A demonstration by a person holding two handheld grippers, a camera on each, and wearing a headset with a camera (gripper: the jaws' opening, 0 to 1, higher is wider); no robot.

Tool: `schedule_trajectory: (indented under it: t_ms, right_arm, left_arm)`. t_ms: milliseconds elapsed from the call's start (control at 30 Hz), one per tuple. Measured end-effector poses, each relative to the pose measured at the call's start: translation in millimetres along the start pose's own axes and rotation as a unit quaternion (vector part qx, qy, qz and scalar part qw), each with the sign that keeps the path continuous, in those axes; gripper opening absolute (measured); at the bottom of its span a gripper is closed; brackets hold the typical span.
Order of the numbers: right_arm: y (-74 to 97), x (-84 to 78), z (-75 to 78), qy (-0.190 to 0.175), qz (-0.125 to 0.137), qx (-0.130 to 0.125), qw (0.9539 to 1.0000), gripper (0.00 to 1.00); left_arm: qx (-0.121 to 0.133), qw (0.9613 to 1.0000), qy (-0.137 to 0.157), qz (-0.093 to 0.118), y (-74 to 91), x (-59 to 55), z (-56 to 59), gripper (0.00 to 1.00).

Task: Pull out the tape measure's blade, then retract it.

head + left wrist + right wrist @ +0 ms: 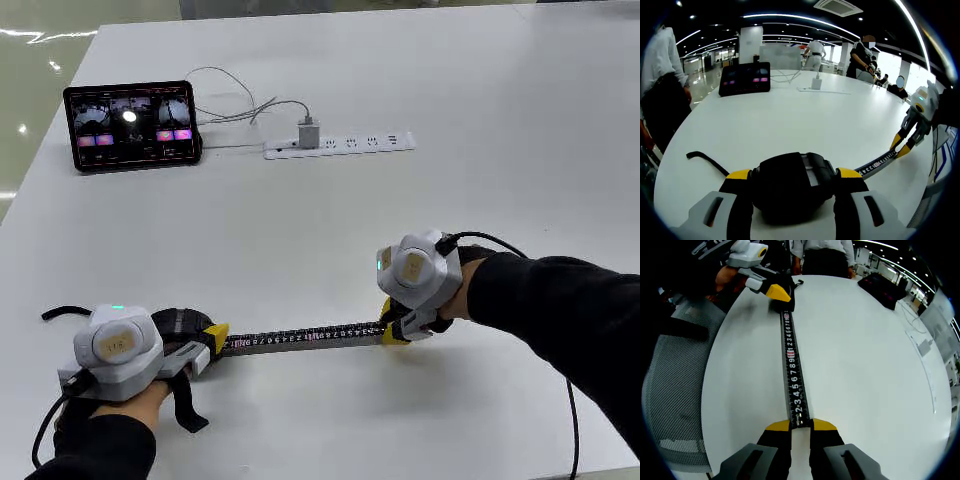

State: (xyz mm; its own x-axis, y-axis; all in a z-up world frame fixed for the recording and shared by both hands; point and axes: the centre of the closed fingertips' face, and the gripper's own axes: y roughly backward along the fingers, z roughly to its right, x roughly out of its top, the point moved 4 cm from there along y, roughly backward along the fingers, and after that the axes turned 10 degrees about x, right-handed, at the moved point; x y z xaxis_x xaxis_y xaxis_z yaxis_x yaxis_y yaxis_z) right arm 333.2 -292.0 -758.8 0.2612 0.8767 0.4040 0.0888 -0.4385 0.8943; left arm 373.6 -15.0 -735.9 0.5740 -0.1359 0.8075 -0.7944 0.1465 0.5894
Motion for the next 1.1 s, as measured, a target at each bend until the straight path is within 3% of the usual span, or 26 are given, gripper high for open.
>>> schedule_trajectory:
  t_ms: [1100]
  right_arm:
    - [-3.8, 7.1, -0.3, -0.014, 0.007, 0.001, 0.9999, 0.09]
  left_arm:
    - [0.0, 1.0, 0.001, -0.001, -0.9, -0.6, 0.1, 0.61]
